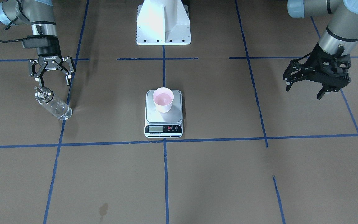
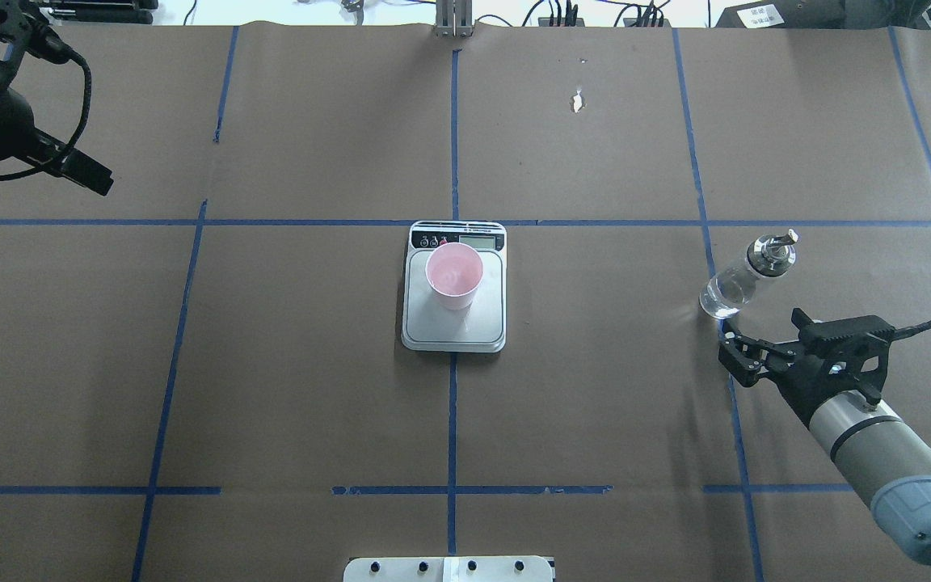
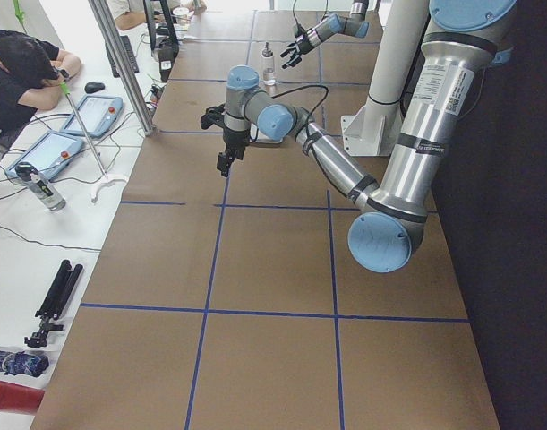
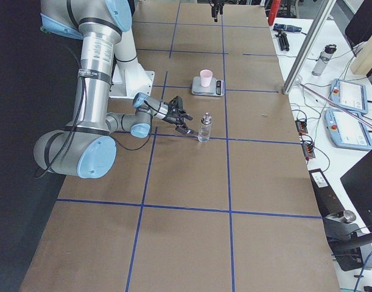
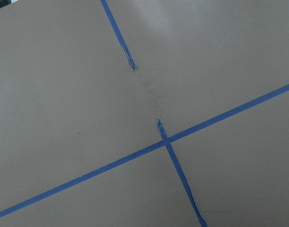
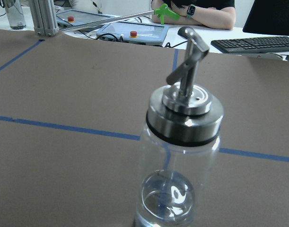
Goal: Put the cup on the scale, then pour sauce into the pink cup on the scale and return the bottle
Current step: 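Close the right gripper around the glass sauce bottle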
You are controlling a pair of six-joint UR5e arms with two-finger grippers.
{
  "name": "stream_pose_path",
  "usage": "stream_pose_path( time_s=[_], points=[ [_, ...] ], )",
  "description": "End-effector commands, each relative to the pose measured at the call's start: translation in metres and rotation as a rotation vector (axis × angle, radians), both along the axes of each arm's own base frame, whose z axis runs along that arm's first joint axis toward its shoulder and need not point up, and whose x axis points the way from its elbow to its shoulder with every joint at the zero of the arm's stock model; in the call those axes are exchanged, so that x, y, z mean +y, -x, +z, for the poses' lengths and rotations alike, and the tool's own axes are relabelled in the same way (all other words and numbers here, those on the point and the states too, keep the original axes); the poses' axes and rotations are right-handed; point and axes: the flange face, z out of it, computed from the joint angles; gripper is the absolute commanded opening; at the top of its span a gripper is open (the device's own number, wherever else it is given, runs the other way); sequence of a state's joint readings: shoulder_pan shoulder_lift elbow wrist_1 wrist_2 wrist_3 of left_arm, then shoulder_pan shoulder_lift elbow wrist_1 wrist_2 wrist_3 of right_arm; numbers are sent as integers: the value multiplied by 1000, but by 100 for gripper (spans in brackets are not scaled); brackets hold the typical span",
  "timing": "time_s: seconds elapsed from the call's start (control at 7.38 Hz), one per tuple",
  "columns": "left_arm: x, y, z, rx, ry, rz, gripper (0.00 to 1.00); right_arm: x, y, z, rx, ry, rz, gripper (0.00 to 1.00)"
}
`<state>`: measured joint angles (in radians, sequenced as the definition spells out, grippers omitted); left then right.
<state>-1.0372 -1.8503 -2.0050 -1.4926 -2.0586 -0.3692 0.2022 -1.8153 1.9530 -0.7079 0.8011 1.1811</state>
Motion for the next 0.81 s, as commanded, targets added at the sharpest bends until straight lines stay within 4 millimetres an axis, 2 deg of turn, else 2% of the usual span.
stream_pose_path(
  time_s=[0.0, 0.41, 0.68],
  points=[
    [-1, 2, -1, 1, -1, -3, 100, -2, 7, 4, 20, -13, -10, 100],
    [0, 4, -4, 7, -5, -6, 100, -2, 8, 19, 36, -12, -8, 100],
    [0, 4, -4, 7, -5, -6, 100, -4, 7, 22, 41, -11, -5, 100]
  ],
)
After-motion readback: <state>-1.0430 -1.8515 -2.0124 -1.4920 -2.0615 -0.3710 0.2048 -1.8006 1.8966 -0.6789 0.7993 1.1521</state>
